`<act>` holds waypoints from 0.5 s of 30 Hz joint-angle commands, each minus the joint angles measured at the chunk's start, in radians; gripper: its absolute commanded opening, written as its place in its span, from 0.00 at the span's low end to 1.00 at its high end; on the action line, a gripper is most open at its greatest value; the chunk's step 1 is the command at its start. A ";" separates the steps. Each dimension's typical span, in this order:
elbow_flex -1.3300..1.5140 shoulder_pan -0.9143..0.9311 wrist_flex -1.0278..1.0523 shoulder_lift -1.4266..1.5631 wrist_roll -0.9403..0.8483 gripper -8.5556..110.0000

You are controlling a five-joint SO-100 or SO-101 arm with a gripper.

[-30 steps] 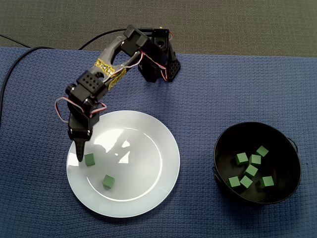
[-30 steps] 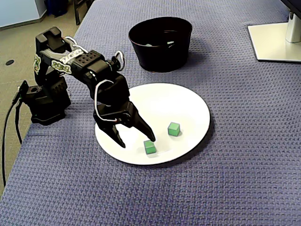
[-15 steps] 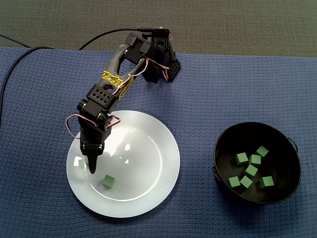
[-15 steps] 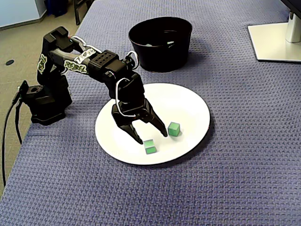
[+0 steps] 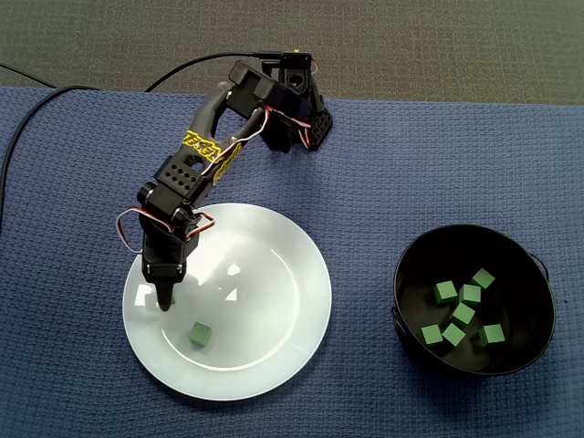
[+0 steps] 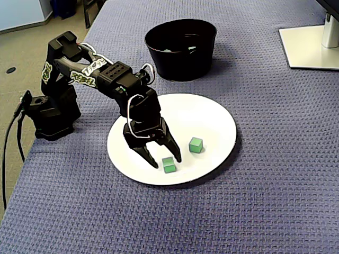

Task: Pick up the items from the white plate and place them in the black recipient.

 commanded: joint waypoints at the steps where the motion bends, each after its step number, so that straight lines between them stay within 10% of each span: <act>1: 0.005 0.018 -0.031 0.011 -0.023 0.18; 15: 0.071 -0.014 -0.051 0.110 0.038 0.07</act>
